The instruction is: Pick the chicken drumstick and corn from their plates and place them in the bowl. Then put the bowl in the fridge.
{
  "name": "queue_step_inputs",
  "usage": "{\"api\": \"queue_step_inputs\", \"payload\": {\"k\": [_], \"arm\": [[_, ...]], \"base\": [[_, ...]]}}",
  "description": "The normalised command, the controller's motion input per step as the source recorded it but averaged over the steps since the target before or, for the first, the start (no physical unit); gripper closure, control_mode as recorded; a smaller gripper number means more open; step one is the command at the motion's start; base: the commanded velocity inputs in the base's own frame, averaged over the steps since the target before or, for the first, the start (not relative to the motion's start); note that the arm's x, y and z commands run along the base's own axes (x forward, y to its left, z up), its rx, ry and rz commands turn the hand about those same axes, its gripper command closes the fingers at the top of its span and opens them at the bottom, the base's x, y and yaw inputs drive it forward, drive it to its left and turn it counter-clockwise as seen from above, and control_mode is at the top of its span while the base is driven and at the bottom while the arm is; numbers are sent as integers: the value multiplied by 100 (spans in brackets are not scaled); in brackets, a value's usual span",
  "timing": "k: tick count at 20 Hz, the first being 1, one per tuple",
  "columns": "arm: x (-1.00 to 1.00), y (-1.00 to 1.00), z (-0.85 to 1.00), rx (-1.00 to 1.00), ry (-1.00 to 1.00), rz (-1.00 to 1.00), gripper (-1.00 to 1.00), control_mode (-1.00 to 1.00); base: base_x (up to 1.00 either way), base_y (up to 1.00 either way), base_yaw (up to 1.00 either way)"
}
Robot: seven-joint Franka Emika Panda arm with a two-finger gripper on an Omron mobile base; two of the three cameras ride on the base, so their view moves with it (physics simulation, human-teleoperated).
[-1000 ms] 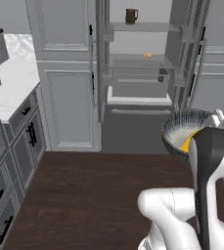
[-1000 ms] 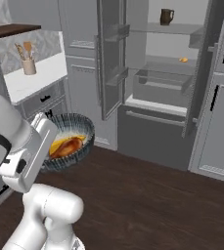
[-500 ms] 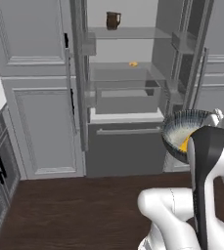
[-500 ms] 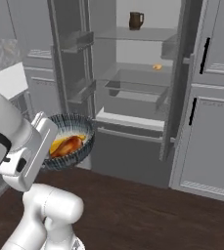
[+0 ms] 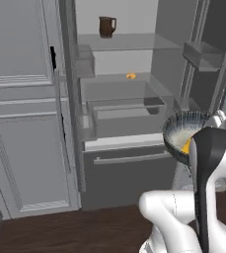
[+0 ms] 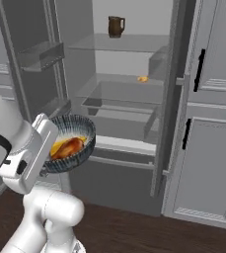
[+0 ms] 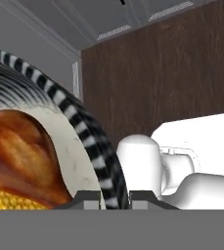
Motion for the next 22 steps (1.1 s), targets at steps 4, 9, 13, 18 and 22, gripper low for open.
{"api": "queue_step_inputs", "payload": {"k": [4, 9, 13, 18, 22], "arm": [[0, 0, 0, 0, 0, 0, 100, 100], [0, 0, 0, 0, 0, 0, 100, 100], [0, 0, 0, 0, 0, 0, 100, 100], [0, 0, 0, 0, 0, 0, 100, 100], [21, -7, 0, 5, 0, 4, 100, -100]], "base": [[100, 25, -4], [88, -39, 11], [85, -26, 12], [93, -21, 10], [49, -27, 10]]}}
